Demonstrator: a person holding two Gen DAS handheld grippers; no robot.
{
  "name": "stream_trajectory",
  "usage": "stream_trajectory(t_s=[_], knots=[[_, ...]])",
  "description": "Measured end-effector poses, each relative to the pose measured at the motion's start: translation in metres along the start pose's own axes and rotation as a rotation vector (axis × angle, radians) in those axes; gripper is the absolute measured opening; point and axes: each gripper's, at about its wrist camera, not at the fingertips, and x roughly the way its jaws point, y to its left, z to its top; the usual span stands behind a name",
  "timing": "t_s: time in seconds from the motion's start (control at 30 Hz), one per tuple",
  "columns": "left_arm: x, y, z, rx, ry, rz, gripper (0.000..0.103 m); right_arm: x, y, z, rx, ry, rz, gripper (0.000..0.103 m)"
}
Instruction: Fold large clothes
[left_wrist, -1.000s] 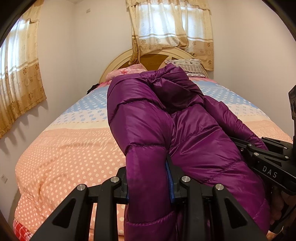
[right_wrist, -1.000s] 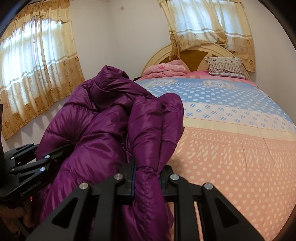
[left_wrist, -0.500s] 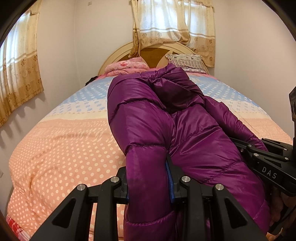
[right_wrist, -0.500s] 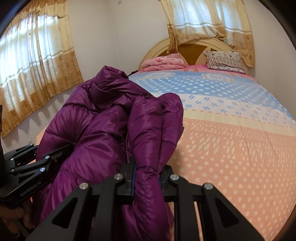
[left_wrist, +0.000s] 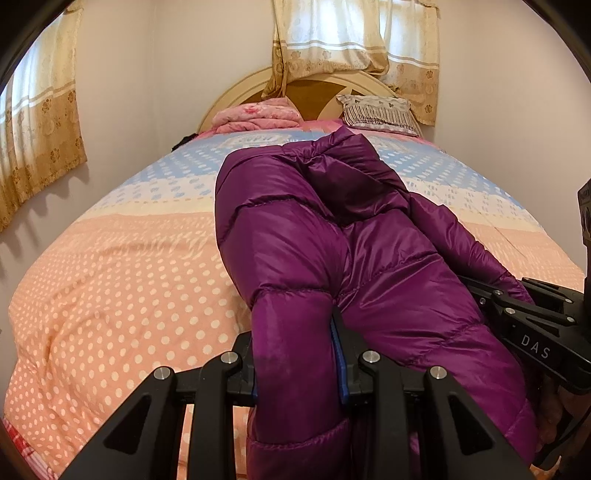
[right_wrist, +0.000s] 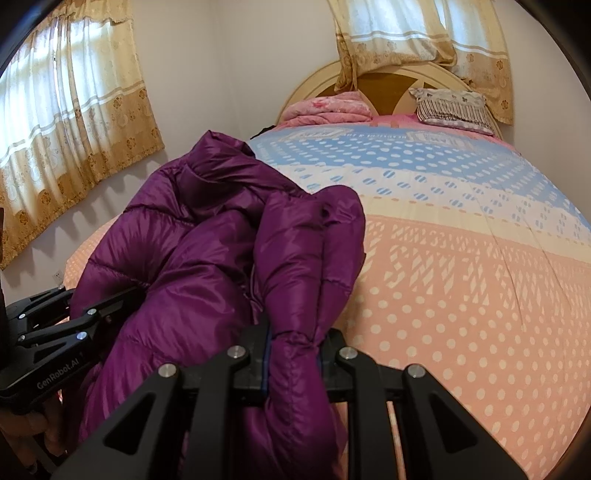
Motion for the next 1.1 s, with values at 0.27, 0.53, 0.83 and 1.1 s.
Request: stream_trajectory(t_s=[0.27, 0.53, 0.83, 1.1], knots=[[0.009, 0.000, -0.005, -0.002, 0.024, 0.001, 0.035, 0.006, -0.001, -0.006, 0.011, 0.021, -0.004, 0.020], [0.018, 0.003, -0.009, -0.014, 0.045, -0.001, 0.043, 0.011, -0.004, -0.010, 0.030, 0.038, -0.007, 0.020], [0.025, 0.009, -0.011, -0.030, 0.061, 0.021, 0.062, 0.014, -0.011, -0.012, 0.060, 0.051, 0.010, 0.024], [0.027, 0.008, -0.013, -0.013, 0.034, 0.070, 0.078, 0.014, -0.025, -0.017, 0.103, 0.058, 0.017, 0.035]])
